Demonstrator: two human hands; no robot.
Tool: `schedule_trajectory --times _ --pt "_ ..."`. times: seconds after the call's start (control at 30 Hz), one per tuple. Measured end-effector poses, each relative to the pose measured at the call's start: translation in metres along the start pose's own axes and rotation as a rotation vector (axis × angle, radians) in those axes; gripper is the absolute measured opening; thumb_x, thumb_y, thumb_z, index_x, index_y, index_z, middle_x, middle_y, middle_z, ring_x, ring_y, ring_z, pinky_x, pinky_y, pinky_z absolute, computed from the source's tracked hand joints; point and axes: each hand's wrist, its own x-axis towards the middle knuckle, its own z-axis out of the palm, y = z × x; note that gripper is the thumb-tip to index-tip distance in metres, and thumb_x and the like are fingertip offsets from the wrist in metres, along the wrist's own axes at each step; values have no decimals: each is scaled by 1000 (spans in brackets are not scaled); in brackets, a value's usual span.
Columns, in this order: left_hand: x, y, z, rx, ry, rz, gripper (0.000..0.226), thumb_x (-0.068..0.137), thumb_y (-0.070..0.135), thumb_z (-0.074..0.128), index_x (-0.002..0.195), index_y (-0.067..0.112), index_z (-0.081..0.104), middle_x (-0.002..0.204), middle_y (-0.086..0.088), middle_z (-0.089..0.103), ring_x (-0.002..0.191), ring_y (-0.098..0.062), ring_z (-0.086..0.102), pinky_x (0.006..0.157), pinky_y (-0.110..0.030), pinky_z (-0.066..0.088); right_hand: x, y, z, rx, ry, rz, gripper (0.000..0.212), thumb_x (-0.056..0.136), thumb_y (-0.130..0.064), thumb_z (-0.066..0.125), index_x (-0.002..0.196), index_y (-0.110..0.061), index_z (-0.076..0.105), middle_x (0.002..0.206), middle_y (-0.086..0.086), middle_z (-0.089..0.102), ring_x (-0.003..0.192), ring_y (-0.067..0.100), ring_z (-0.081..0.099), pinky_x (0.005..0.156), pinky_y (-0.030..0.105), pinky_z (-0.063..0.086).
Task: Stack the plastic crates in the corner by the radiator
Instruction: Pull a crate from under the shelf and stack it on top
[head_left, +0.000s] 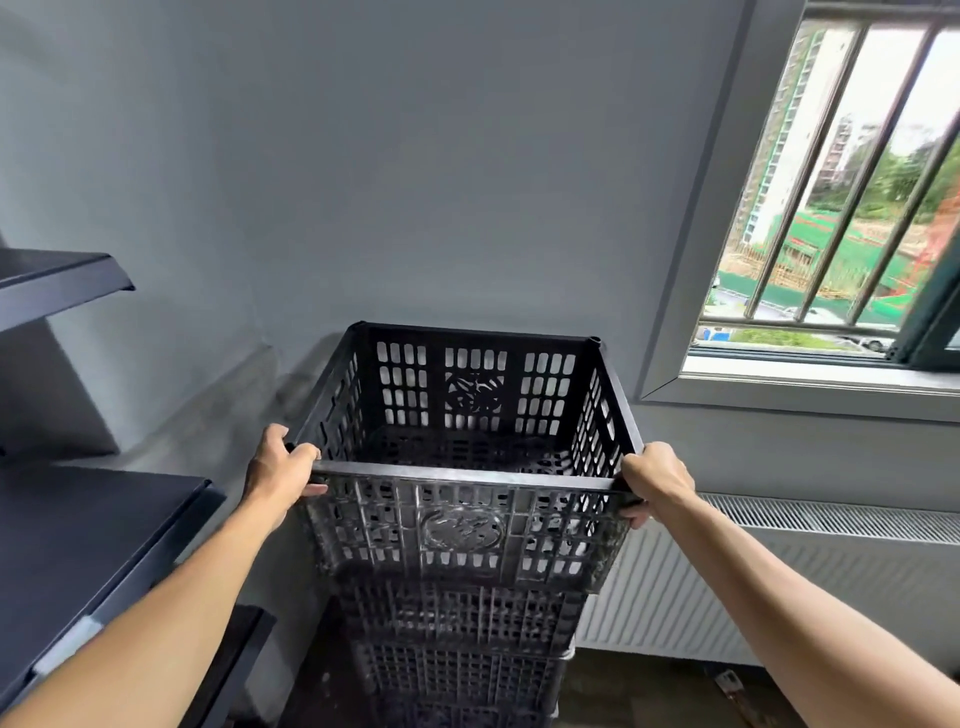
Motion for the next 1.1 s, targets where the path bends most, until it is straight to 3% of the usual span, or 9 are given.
schedule_trajectory --times 0.17,0.4,0.57,0.7,0.8,0.9,1.0,1.1 --pt "28 -3 4 -8 -34 -8 46 91 6 55 134 10 39 128 -15 50 77 -19 65 65 -45 62 10 -18 10 -18 17 14 25 78 -11 40 91 0 59 52 15 69 42 33 69 74 37 62" --pt "46 7 17 21 -43 -6 37 92 8 53 127 9 44 117 -13 50 73 -17 62 60 -39 62 24 -32 14 -34 18 39 27 82 -11 41 94 4 60 73 21 72 46 39 70 71 43 63" --pt "60 10 19 26 -38 -17 25 91 9 53 115 8 48 112 -14 56 71 -22 65 59 -41 63 34 -46 16 -48 10 39 30 79 -8 39 93 5 62 77 23 72 46 39 69 63 42 64" --pt "70 12 18 40 -51 -5 23 92 10 51 115 9 46 110 -13 54 72 -25 66 46 -30 59 42 -58 19 -72 3 41 32 78 -8 38 95 5 61 76 24 72 45 38 69 60 38 62" --pt "80 13 19 54 -60 -9 25 93 12 50 117 9 45 112 -13 55 68 -25 66 54 -36 62 46 -65 21 -95 -1 40 30 77 -6 37 93 6 59 71 26 69 48 41 70 69 44 64" --pt "85 11 20 66 -69 0 24 93 13 50 117 8 45 113 -13 53 70 -23 65 69 -46 62 52 -68 22 -114 1 36 27 77 -4 36 92 6 56 72 26 65 49 43 70 68 46 64" --pt "86 12 19 180 -75 -7 31 95 23 47 124 10 43 107 -9 57 63 -29 71 69 -44 62 57 -65 28 -193 45 6 26 79 -10 37 90 1 58 75 21 69 44 37 69 68 40 63" --pt "84 17 19 461 5 36 30 94 31 39 115 9 44 104 -13 63 63 -34 71 70 -40 58 62 -60 35 -281 124 -26 28 79 -19 40 96 -6 58 80 13 71 39 31 67 63 30 53"
